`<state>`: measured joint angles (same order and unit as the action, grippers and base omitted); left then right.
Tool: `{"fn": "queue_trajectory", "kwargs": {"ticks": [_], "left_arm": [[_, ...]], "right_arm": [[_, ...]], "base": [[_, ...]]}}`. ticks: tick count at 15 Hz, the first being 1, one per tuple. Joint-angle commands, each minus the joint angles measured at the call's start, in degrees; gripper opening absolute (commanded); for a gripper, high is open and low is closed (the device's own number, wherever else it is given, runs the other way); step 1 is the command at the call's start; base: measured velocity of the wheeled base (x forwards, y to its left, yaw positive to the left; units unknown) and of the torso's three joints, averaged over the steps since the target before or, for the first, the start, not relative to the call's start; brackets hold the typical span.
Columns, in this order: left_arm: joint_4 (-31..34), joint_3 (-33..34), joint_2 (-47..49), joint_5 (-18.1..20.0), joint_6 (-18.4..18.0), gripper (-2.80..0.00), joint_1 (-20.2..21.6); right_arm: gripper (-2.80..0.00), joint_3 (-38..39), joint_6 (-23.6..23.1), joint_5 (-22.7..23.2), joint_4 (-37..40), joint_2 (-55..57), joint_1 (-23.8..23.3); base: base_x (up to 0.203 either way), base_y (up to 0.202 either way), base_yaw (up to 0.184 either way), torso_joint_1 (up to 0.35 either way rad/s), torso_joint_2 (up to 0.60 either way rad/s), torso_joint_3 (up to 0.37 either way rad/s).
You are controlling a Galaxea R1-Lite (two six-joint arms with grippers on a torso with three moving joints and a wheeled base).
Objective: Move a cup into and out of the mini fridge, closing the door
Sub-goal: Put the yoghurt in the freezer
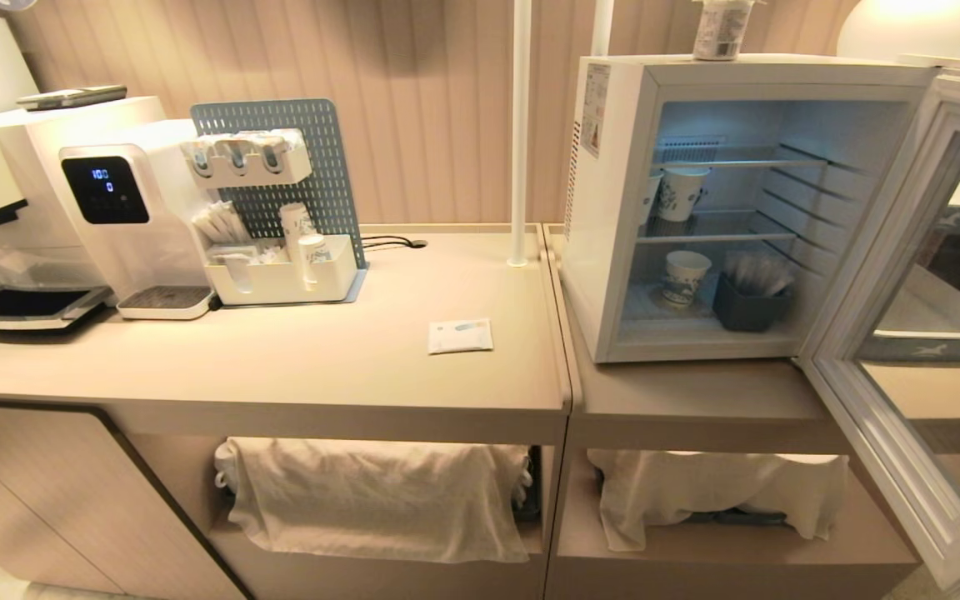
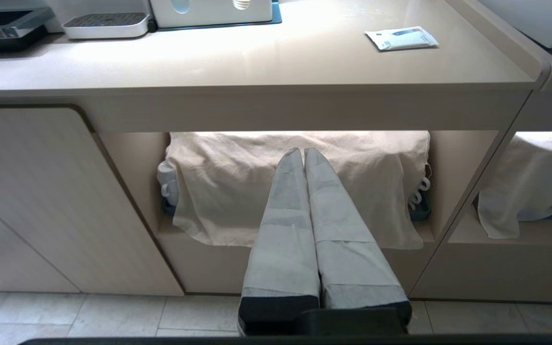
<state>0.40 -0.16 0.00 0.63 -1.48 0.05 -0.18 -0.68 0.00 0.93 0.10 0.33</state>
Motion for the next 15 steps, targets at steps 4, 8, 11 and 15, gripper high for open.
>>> {"fn": "queue_trajectory", "kwargs": {"ticks": [4, 8, 11, 15], "left_arm": [[0.1, -0.1, 0.1, 0.0, 0.0, -2.8, 0.0], [0.0, 0.0, 0.1, 0.0, 0.0, -2.8, 0.0], [0.0, 0.0, 0.1, 0.0, 0.0, -2.8, 0.0], [0.0, 0.0, 0.1, 0.0, 0.0, -2.8, 0.0]], "right_arm": [[-2.8, 0.0, 0.0, 0.0, 0.0, 0.1, 0.0], [-2.8, 0.0, 0.0, 0.0, 0.0, 0.1, 0.0], [-2.8, 0.0, 0.0, 0.0, 0.0, 0.1, 0.0], [-2.8, 0.0, 0.0, 0.0, 0.0, 0.1, 0.0]], "base": [[0.195, 0.0, 0.001, 0.007, 0.0, 0.001], [0.191, 0.0, 0.001, 0.002, 0.0, 0.001], [0.193, 0.0, -0.001, 0.003, 0.0, 0.003], [0.192, 0.0, 0.0, 0.002, 0.0, 0.001]]}}
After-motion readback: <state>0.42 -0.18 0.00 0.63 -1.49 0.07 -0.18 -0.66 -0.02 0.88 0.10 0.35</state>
